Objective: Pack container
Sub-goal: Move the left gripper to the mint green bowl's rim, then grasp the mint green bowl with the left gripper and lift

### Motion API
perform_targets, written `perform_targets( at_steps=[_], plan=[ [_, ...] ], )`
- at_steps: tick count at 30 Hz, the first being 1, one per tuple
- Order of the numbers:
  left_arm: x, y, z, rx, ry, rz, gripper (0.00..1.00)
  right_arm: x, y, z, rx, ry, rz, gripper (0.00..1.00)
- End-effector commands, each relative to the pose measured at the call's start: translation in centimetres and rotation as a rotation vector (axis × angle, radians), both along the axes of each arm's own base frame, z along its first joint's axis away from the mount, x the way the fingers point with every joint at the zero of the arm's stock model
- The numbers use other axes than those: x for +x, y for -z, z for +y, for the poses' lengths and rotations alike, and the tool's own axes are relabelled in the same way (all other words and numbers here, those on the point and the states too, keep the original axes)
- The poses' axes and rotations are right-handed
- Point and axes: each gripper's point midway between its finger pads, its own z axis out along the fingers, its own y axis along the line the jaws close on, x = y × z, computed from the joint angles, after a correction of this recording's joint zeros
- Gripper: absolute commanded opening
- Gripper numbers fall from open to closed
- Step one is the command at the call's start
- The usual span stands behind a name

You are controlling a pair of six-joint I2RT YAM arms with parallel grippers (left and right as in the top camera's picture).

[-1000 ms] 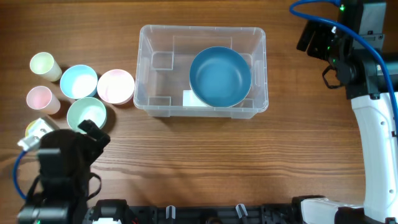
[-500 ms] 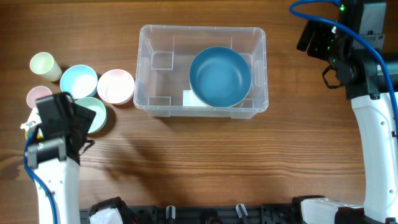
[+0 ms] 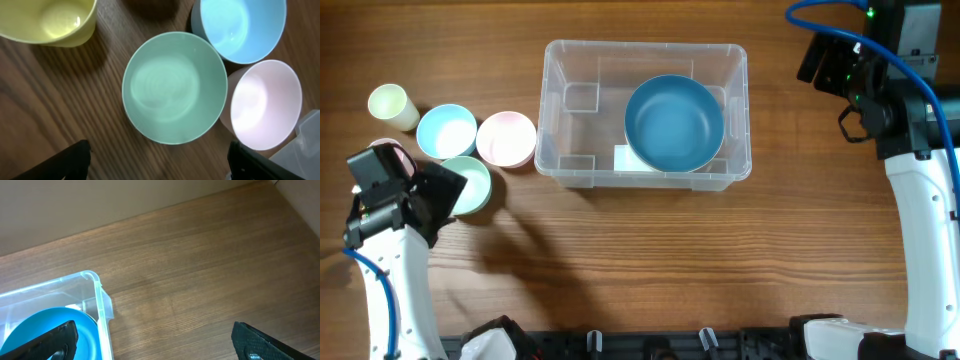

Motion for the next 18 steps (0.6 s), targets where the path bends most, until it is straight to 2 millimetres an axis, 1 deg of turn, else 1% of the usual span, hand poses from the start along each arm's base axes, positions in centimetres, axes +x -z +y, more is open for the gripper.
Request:
perform_targets(
  at_steps=[1,5,6,8,10,12,18],
  plan=[
    [-0.4,1.7,-0.4,-0.029,0.016,0.031,0.88,0.3,-0.3,-0.3,-0.006,0.013,-0.007,1.00],
    [-0.6,2.4,-0.5,-0.052,-0.006,0.055,0.86,0.3,-0.3,-0.3,-0.006,0.013,-0.007,1.00],
    [-0.8,3.2,-0.6,-0.066,-0.013,0.078,0.86,0.3,-0.3,-0.3,-0.006,0.013,-0.007,1.00],
    [-1.2,4.0,-0.5,-0.071,-0.038,0.103,0.85,0.3,-0.3,-0.3,-0.006,0.013,-0.007,1.00],
    [-1.6,4.7,0.0,-0.064,-0.089,0.127,0.82,0.3,-0.3,-0.3,-0.006,0.013,-0.007,1.00],
    [-1.5,5.6,0.0,-0.067,-0.103,0.126,0.80,0.3,-0.3,-0.3,-0.006,0.013,-0.007,1.00],
    [-1.1,7.3,0.4,-0.065,-0.108,0.127,0.74,0.3,-0.3,-0.3,-0.006,0.013,-0.007,1.00]
  ],
)
